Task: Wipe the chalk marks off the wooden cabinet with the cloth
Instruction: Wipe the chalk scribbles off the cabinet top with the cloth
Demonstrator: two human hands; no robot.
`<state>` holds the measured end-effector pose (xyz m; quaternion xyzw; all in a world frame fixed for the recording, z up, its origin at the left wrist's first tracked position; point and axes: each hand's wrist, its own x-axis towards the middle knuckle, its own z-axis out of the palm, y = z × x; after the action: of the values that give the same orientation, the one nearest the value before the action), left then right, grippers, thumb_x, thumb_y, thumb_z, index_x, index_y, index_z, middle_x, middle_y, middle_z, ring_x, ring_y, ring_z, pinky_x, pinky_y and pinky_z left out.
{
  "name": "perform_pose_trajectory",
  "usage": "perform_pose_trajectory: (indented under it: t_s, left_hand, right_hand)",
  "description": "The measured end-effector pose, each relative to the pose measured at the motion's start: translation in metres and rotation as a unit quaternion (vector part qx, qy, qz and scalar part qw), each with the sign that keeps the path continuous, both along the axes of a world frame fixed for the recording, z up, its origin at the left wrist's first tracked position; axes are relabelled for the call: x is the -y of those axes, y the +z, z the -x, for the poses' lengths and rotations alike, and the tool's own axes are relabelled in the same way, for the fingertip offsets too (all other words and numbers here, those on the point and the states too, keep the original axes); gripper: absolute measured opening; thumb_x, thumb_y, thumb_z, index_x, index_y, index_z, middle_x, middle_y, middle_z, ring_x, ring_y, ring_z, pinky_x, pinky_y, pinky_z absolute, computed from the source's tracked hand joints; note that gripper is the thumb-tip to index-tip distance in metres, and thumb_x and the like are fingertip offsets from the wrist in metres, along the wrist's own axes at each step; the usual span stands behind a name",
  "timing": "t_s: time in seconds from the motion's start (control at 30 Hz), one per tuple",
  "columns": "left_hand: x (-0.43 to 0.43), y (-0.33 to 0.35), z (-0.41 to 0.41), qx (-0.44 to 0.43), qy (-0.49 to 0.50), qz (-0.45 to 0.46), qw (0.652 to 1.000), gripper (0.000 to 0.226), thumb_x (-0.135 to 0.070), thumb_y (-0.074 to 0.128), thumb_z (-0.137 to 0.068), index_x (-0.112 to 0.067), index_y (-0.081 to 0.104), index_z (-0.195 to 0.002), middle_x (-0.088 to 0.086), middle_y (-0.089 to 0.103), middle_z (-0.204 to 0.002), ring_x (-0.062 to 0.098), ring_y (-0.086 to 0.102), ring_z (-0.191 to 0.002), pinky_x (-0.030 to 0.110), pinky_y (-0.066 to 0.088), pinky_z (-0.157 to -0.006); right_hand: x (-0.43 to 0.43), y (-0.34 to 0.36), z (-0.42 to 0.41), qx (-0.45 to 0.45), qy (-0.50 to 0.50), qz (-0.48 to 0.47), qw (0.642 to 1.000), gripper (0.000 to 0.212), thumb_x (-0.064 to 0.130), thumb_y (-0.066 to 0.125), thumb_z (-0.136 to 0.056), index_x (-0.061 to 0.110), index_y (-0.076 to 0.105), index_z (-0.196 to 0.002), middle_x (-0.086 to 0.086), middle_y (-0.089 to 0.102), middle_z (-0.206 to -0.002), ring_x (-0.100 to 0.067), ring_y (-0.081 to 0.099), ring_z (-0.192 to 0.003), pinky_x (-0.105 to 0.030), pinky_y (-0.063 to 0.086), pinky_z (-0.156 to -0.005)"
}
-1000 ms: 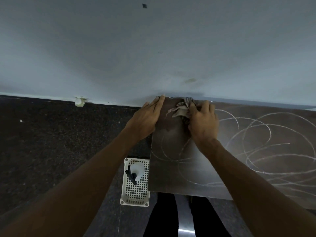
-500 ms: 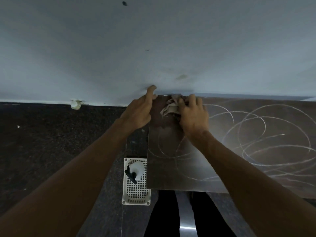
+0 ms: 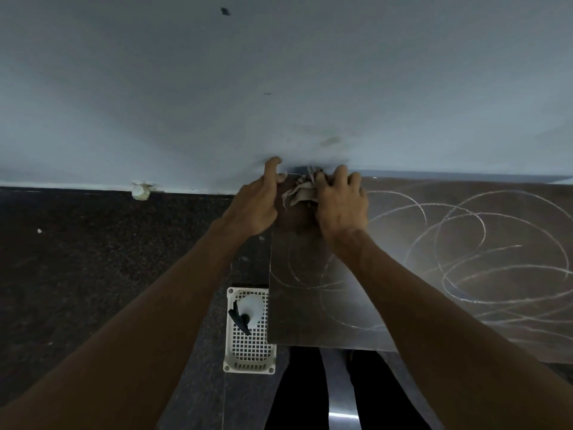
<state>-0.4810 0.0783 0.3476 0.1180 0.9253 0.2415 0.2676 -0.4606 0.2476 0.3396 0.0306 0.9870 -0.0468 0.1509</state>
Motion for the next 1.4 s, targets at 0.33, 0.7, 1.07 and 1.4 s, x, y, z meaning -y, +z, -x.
perform_pose_trajectory:
  t_s: [0.33, 0.7, 1.07, 1.4]
  left_hand:
    - [0.006, 0.0, 0.004, 0.015, -0.009, -0.002, 1.0, 0.088, 0.013, 0.055, -0.089, -0.006, 0.009, -0.161, 0.02, 0.046, -0.156, 0.04, 0.052, -0.137, 0.05, 0.047, -0.106]
    - [0.003, 0.002, 0.005, 0.016, -0.01, 0.0, 1.0, 0.086, 0.01, 0.057, -0.09, -0.008, 0.011, -0.16, 0.023, 0.059, -0.138, 0.044, 0.063, -0.113, 0.05, 0.051, -0.091]
    - [0.001, -0.001, -0.003, 0.009, -0.016, 0.021, 1.0, 0.088, 0.008, 0.054, -0.089, -0.007, 0.007, -0.162, 0.022, 0.047, -0.152, 0.048, 0.057, -0.119, 0.035, 0.033, -0.076]
    - [0.001, -0.002, 0.003, 0.003, -0.03, 0.022, 0.999, 0.087, 0.007, 0.056, -0.09, -0.005, 0.008, -0.161, 0.021, 0.052, -0.148, 0.044, 0.061, -0.115, 0.036, 0.034, -0.073]
  right_hand:
    - [0.001, 0.007, 0.001, 0.014, 0.069, -0.032, 0.997, 0.037, 0.019, 0.049, -0.099, 0.018, 0.049, -0.136, -0.015, 0.038, -0.132, -0.036, 0.041, -0.118, -0.045, 0.044, -0.091]
    - [0.032, 0.005, 0.001, 0.013, 0.05, 0.005, 0.999, 0.033, 0.021, 0.047, -0.1, 0.016, 0.051, -0.133, -0.012, 0.04, -0.132, -0.034, 0.041, -0.118, -0.044, 0.043, -0.092]
    - [0.03, 0.009, 0.014, 0.021, 0.056, -0.004, 0.998, 0.031, 0.021, 0.047, -0.1, 0.014, 0.057, -0.128, -0.01, 0.039, -0.135, -0.034, 0.04, -0.12, -0.045, 0.043, -0.095]
    - [0.039, 0.007, 0.007, 0.025, 0.033, 0.018, 0.999, 0.033, 0.019, 0.045, -0.099, 0.014, 0.058, -0.128, -0.007, 0.041, -0.134, -0.034, 0.039, -0.12, -0.044, 0.041, -0.092]
